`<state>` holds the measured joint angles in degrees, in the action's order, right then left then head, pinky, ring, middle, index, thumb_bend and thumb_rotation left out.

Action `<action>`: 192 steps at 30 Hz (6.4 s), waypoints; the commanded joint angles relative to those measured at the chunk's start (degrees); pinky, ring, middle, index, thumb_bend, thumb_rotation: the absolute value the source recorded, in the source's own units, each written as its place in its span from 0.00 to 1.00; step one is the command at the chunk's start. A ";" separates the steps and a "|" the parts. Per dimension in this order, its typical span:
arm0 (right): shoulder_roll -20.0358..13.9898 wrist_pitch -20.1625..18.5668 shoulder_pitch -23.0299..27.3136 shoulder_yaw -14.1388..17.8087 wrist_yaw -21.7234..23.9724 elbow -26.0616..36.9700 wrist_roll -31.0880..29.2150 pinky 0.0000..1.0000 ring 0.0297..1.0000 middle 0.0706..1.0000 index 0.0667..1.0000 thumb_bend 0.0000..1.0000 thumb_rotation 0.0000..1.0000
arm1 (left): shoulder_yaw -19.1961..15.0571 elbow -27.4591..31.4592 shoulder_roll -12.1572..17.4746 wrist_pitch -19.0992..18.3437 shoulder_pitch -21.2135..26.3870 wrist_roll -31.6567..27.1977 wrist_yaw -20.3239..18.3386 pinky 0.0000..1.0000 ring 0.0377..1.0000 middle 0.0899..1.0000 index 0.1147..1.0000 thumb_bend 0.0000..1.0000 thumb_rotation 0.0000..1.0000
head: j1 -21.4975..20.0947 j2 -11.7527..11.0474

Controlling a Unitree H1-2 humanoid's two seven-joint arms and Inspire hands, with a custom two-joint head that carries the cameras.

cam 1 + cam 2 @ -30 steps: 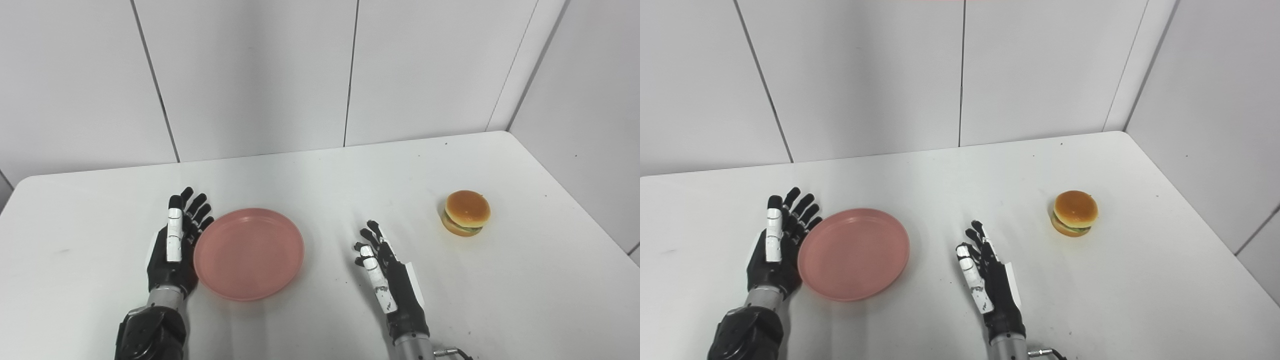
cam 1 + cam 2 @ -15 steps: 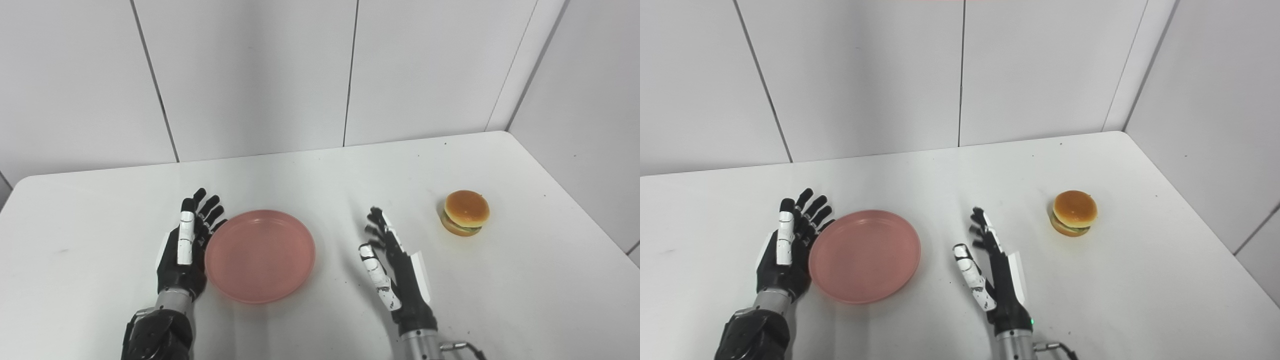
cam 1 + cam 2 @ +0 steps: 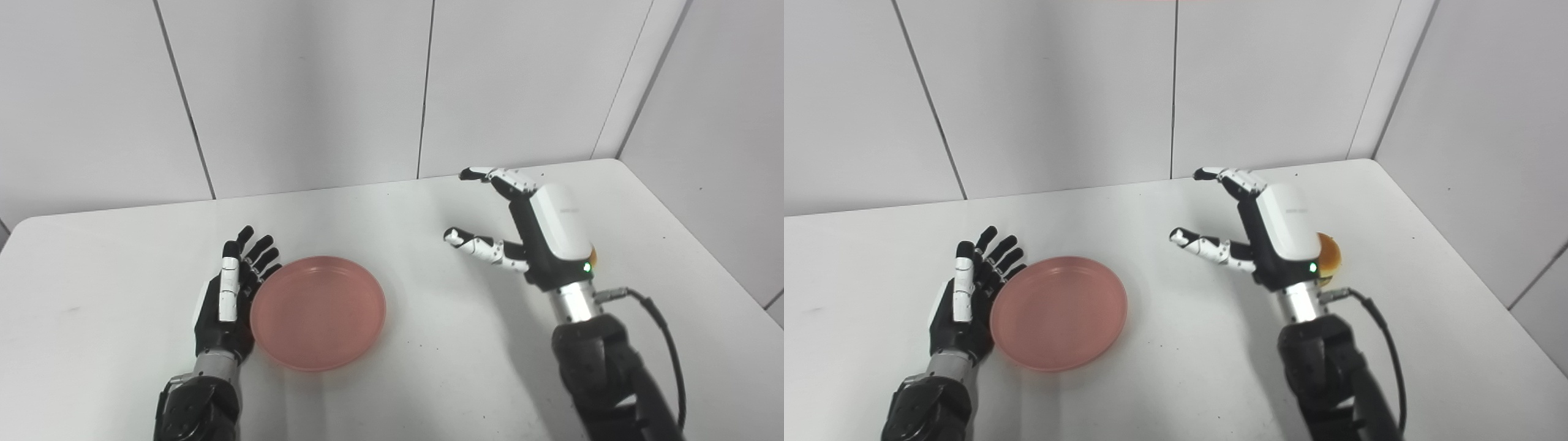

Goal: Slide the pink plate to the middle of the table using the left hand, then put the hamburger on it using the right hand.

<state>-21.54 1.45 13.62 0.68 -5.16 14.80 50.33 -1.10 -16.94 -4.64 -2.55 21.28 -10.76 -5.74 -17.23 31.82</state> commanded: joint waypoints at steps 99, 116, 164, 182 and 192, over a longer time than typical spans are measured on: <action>-4.54 11.70 9.23 -6.32 -10.07 -9.34 -13.32 0.13 0.16 0.21 0.29 0.61 0.57 | 0.93 -5.63 -0.30 0.73 0.93 2.03 -0.45 0.85 0.88 0.85 0.92 0.77 0.90 | 15.25 -1.72; 4.78 14.87 9.06 -10.29 -6.48 -8.94 -12.63 0.12 0.14 0.19 0.28 0.56 0.44 | 2.04 -10.21 -4.20 3.07 3.16 3.93 1.53 0.83 0.87 0.87 0.92 0.78 0.90 | 22.35 -1.39; 8.91 13.80 16.14 -20.77 -10.48 -33.44 0.45 0.55 0.57 0.61 0.65 0.69 0.73 | 2.21 -13.32 -6.25 6.11 4.18 3.46 1.54 0.79 0.87 0.85 0.89 0.74 0.89 | 24.21 -0.48; 8.90 12.09 12.31 -18.25 -9.69 -22.89 -0.84 0.90 0.85 0.88 0.97 0.79 1.00 | 3.45 -10.30 -4.87 3.89 3.50 4.03 1.26 0.83 0.88 0.88 0.91 0.75 0.92 | 22.90 -0.25; 12.96 8.94 9.75 -11.84 -7.18 -14.81 -10.90 0.76 0.82 0.87 0.94 0.77 1.00 | 2.79 -9.99 -4.46 3.39 3.64 3.66 1.69 0.82 0.87 0.86 0.91 0.76 0.92 | 22.05 -1.26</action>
<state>-9.60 11.97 22.65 -12.78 -12.41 -2.58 42.75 2.23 -26.49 -9.21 3.75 25.92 -7.27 -5.18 4.75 30.50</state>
